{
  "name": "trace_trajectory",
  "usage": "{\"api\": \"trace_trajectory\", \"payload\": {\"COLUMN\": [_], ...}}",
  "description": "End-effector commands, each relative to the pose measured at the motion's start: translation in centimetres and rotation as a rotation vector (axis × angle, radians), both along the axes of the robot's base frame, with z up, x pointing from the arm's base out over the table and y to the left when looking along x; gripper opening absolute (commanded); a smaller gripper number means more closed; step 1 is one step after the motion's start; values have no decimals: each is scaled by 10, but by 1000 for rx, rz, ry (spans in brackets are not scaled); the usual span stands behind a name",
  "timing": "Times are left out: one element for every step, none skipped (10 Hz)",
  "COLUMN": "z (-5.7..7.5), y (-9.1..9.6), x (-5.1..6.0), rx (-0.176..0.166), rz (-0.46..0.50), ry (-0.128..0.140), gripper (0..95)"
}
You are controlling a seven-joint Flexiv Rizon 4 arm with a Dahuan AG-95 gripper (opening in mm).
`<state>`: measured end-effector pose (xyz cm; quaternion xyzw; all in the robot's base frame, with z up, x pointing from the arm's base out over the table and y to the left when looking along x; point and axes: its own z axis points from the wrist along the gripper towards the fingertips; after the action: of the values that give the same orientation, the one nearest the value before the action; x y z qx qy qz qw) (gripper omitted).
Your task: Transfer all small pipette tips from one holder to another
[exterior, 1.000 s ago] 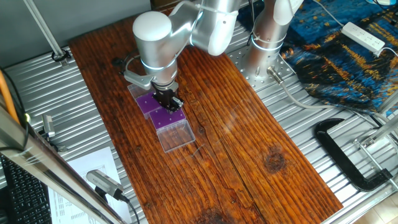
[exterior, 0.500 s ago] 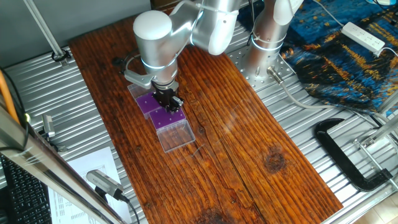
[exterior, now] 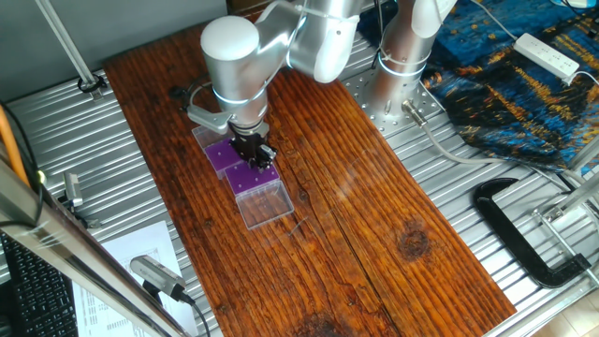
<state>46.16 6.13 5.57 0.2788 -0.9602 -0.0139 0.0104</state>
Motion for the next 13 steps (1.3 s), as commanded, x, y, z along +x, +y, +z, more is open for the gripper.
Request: {"api": "trace_trajectory", "payload": {"z": [-1, -1, -1, -2, -2, -2, -3, -3, -3, -4, -4, -5, -5], "y": [0, 0, 0, 0, 0, 0, 0, 1, 1, 1, 1, 1, 1], "x": [-1, -2, -2, -2, -2, -2, -2, -2, -2, -2, -2, -2, -2], "rx": [-2, -2, -3, -4, -5, -5, -7, -8, -7, -8, -8, -9, -8], "rz": [-3, -4, -5, -6, -7, -8, -7, -7, -9, -10, -9, -9, -9], "ry": [-1, -1, -1, -1, -1, -1, -1, -1, -2, -2, -2, -3, -3], "gripper": [190, 190, 190, 190, 190, 190, 190, 190, 190, 0, 0, 0, 0]}}
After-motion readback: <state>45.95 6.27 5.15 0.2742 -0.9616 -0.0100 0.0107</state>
